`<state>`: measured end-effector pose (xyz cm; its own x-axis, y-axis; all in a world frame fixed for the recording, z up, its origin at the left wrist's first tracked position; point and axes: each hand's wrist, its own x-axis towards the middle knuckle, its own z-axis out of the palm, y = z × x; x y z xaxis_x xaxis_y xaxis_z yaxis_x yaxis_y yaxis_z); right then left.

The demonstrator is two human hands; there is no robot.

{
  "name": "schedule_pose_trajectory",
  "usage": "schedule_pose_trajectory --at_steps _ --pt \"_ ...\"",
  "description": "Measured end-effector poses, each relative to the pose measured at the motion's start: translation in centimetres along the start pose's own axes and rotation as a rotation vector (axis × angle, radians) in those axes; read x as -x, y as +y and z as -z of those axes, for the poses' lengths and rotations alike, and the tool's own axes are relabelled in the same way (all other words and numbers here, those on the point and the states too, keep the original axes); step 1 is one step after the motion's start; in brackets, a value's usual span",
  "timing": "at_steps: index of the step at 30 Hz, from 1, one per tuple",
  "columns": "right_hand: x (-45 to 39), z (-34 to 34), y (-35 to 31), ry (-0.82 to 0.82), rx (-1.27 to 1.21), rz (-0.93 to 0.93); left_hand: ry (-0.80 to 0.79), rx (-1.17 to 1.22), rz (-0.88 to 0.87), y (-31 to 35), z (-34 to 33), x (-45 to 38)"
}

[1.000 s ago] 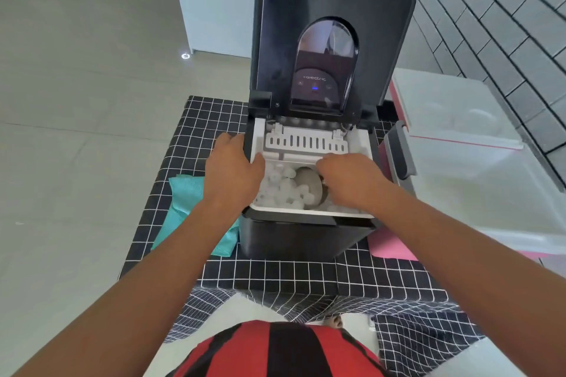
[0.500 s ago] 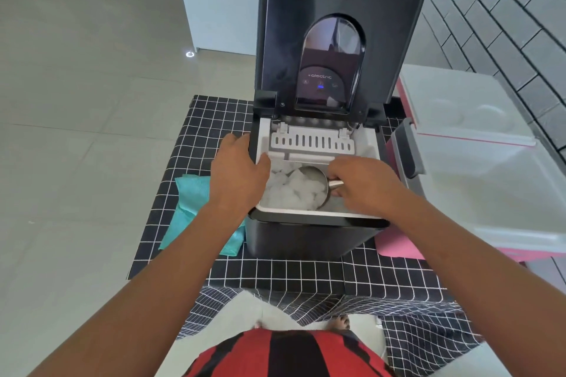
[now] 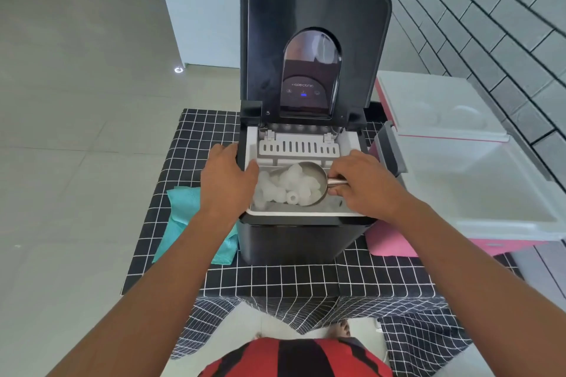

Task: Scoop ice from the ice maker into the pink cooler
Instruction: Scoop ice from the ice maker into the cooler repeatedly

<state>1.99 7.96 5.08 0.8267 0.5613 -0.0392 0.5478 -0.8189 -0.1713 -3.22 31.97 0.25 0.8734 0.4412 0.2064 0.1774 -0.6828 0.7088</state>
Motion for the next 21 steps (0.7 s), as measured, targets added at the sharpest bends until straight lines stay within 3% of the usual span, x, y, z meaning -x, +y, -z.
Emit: schedule_pose_trajectory --at_steps 11,17,21 --pt "0.7 -0.1 1.1 0.086 -0.136 -0.015 0.008 0.007 0.004 0.2 0.2 0.3" --pt "1.7 0.4 2.7 0.161 -0.189 0.014 -0.006 -0.132 -0.014 0.2 0.5 0.0" --pt "2.9 1.8 4.2 0.239 -0.270 -0.019 0.075 -0.139 -0.043 1.2 0.9 -0.1"
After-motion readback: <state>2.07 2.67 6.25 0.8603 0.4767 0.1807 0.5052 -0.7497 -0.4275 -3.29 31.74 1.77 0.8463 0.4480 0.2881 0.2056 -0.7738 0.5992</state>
